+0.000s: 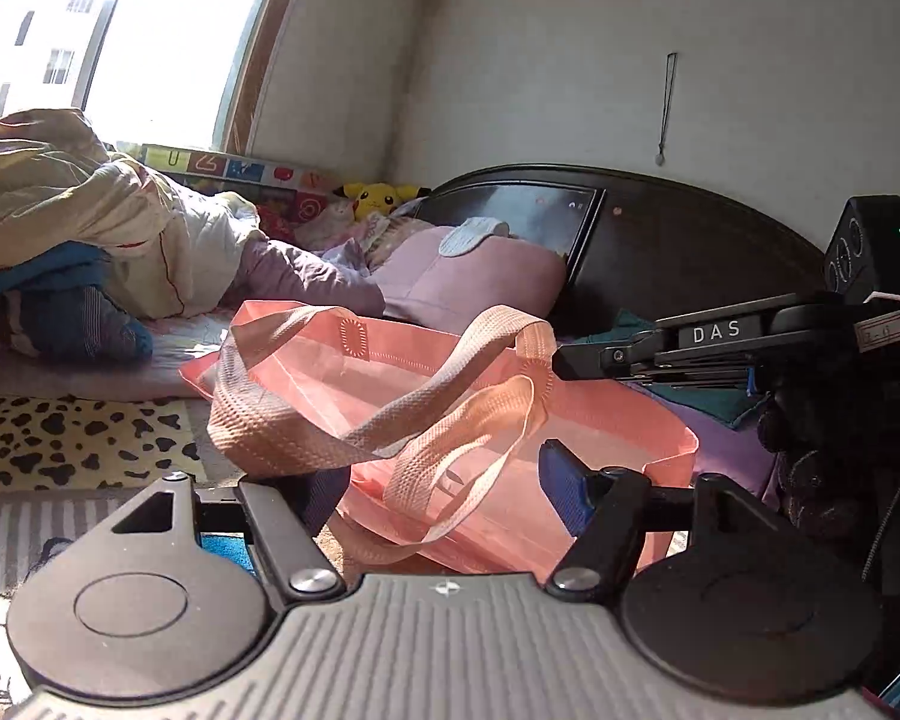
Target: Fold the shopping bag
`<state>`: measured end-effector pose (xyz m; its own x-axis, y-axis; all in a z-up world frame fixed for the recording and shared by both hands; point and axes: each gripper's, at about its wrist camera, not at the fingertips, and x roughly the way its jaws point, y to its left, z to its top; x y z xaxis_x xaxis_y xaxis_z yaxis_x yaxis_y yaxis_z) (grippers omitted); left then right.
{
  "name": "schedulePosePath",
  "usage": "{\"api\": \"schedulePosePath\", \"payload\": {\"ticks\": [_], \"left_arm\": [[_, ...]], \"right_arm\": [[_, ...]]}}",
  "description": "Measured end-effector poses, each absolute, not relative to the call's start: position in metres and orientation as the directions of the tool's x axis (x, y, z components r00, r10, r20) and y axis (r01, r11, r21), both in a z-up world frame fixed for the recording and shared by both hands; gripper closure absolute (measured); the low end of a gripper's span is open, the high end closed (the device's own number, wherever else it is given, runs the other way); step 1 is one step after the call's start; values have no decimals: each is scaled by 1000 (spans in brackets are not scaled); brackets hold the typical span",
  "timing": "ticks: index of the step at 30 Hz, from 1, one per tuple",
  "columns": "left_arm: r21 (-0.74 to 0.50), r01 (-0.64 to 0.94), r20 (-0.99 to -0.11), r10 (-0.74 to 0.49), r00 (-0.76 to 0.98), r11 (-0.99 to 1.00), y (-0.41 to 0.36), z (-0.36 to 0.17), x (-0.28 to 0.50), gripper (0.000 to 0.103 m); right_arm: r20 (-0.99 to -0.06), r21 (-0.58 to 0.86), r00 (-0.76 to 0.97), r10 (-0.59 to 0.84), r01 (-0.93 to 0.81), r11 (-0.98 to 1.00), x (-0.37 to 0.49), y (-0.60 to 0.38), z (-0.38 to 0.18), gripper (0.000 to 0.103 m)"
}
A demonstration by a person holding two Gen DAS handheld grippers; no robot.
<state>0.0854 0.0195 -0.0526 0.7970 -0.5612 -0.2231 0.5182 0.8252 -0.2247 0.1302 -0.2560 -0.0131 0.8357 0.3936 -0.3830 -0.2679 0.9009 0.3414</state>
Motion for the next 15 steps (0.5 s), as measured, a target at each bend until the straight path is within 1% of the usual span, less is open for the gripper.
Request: {"api": "schedulePosePath", "payload": {"ticks": [1,5,6,7,8,11,12,14,15], "left_arm": [[-248,518,-186,-565,804,819,31,-52,76,34],[-361,461,-60,-514,856,811,75,-63,59,35],[-381,440,-51,-493,868,813,83,-65,59,38],[-388,403,-79,-466,881,829,85,-66,65,42],[-396,373,-103,-444,890,839,86,-69,71,50],[-433,322,-153,-420,895,842,84,-85,87,62],[-430,318,-165,-420,892,845,81,-88,90,68],[-431,318,-181,-426,886,844,74,-92,96,68],[-440,332,-167,-440,882,834,70,-92,98,69]], "right_arm": [[-376,367,833,406,-268,891,132,-259,-12,102],[-343,464,818,462,-280,840,137,-266,-7,102],[-333,485,813,477,-286,826,138,-266,-5,102],[-321,506,808,494,-294,811,138,-265,-3,102],[-314,518,805,503,-298,802,139,-265,-2,102],[-303,539,801,517,-303,786,140,-263,0,102],[-299,546,799,522,-305,780,141,-262,1,102],[-298,555,799,522,-300,776,135,-264,-4,102],[-302,559,803,514,-287,778,132,-269,-9,102]]}}
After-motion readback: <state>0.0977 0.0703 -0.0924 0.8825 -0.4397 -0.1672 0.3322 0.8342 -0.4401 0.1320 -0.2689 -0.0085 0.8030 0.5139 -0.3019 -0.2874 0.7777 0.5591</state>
